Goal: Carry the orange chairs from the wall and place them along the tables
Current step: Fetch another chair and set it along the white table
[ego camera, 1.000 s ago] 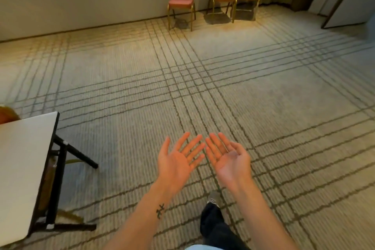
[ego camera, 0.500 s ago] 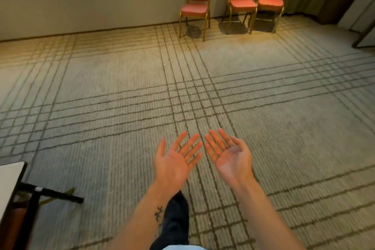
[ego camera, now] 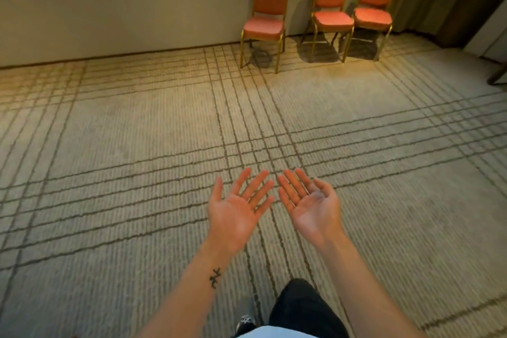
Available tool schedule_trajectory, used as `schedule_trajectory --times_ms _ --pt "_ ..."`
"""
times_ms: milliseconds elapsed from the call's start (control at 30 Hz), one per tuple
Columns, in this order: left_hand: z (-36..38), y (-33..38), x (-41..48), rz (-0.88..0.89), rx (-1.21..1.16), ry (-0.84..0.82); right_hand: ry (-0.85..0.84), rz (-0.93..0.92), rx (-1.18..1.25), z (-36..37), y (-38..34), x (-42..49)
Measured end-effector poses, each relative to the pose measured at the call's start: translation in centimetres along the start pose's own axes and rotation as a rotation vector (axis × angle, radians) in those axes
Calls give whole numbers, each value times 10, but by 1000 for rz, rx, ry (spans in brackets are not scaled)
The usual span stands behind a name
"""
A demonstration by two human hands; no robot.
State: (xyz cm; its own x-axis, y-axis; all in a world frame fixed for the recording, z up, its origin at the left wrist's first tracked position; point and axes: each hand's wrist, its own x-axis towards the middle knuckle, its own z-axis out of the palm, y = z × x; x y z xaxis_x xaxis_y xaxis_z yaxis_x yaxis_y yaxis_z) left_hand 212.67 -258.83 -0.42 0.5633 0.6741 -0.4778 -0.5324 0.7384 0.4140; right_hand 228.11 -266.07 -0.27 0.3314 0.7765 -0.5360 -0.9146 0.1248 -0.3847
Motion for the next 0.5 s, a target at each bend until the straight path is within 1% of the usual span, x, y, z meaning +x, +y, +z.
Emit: schedule_trajectory --times_ms 67,300,400,500 --pt "10 15 37 -12 3 -17 9 3 -4 17 -13 36" --pt "58 64 204 -14 44 32 28 28 14 73 -71 205" --pt "86 101 273 -2 40 37 29 67 34 114 -97 276" --pt "116 148 335 65 11 37 -18 90 -2 167 -124 341"
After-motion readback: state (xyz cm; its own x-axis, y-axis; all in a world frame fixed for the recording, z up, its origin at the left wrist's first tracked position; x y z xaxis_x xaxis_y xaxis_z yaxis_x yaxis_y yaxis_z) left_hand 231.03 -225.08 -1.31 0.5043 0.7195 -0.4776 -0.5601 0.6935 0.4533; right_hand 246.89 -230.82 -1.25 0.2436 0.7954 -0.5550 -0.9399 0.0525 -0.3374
